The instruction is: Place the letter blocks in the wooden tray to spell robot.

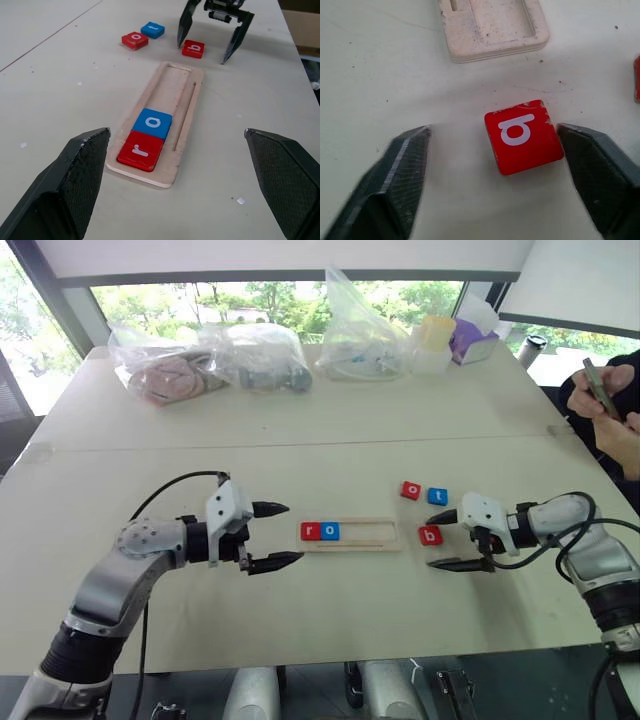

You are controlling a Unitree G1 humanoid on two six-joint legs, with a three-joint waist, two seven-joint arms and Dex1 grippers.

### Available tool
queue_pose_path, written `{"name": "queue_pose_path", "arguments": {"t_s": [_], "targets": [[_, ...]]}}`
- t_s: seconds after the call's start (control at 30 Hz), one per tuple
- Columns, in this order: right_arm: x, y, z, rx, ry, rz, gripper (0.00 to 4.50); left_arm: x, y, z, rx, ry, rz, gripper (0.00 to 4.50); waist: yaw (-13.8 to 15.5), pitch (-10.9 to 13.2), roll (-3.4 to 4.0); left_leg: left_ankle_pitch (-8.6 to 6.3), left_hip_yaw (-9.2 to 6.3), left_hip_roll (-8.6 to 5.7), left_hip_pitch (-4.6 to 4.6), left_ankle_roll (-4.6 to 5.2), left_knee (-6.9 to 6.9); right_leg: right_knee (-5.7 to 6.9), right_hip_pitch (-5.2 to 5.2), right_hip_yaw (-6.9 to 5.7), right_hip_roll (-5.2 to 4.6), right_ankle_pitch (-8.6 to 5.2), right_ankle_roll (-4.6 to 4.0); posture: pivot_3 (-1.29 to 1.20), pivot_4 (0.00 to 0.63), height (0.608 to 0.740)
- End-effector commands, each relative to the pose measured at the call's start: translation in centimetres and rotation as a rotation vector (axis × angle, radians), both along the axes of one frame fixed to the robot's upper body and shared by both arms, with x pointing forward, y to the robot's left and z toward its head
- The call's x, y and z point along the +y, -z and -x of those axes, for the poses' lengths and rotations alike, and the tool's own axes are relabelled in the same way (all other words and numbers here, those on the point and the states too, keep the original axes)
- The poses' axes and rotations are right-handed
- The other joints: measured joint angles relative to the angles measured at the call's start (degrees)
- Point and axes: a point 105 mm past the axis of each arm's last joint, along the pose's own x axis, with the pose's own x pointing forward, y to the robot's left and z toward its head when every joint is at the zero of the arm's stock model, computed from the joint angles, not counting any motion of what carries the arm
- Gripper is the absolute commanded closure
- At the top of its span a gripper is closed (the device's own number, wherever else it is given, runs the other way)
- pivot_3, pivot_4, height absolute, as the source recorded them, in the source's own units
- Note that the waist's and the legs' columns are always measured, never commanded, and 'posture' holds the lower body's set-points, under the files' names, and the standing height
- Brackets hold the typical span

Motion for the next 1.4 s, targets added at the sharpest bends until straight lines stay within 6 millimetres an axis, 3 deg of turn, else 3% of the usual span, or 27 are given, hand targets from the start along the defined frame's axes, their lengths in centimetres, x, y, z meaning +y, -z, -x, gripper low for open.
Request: {"name": "queue_pose_path", "arguments": {"t_s": [0.03, 0.1, 0.23, 0.37, 0.6, 0.97, 1.4], "targets": [[-0.4, -0.4, -0.8, -0.03, 0.022, 0.011, 2.32, -0.1, -1.0, 0.0, -0.052, 0.007, 0.005, 0.0, 0.0, 0.0, 0.0, 0.0, 0.0, 0.0, 0.0, 0.0, 0.02, 0.0, 0.01, 0.01, 0.0, 0.0, 0.0, 0.0, 0.15, 0.74], [0.1, -1.2, -1.1, -0.061, 0.005, 0.005, 3.35, -0.1, -0.9, 0.0, -0.053, 0.0, 0.007, 0.0, 0.01, 0.0, 0.0, 0.01, 0.0, 0.0, 0.0, -0.01, 0.05, 0.0, 0.02, 0.01, 0.0, 0.0, 0.01, 0.0, 0.15, 0.74], [2.8, -4.3, -1.6, -0.123, -0.076, -0.026, 3.37, -0.1, -0.6, 0.8, -0.041, 0.026, -0.007, 0.0, -0.21, 0.05, 0.09, 0.01, 0.03, 0.0, 0.0, -0.01, 0.04, 0.06, -0.04, 0.05, 0.0, 0.04, -0.04, 0.0, 0.15, 0.74], [6.4, -5.8, -0.7, -0.103, -0.185, -0.072, 3.37, 0.0, -0.1, 1.9, -0.023, 0.059, -0.034, 0.0, 0.0, 0.05, 0.09, 0.01, -0.02, 0.01, -0.01, -0.01, -0.07, 0.22, -0.13, 0.05, 0.04, 0.04, -0.04, 0.0, 0.15, 0.74], [10.9, -4.6, -0.4, -0.066, -0.256, -0.08, 3.37, 0.2, -0.1, 1.7, -0.034, 0.043, -0.036, 0.0, 0.18, 0.05, 0.09, 0.01, -0.03, -0.01, -0.04, -0.02, 0.04, 0.22, -0.11, 0.03, -0.01, 0.03, -0.05, 0.0, 0.15, 0.74], [13.4, -3.3, -1.5, -0.08, -0.207, -0.119, 3.37, 0.3, -0.1, 1.8, -0.044, 0.018, -0.036, 0.0, 0.05, 0.05, 0.09, 0.01, -0.02, -0.02, -0.03, -0.02, -0.01, 0.29, -0.14, 0.05, 0.0, 0.03, -0.05, 0.0, 0.15, 0.74], [12.8, -2.5, -2.0, -0.072, -0.189, -0.086, 3.37, 0.0, -0.2, 1.5, -0.057, 0.005, -0.03, 0.0, 0.06, 0.05, 0.09, 0.02, -0.02, -0.03, -0.02, -0.01, 0.03, 0.32, -0.12, 0.05, 0.0, 0.04, -0.04, 0.0, 0.15, 0.74]]}}
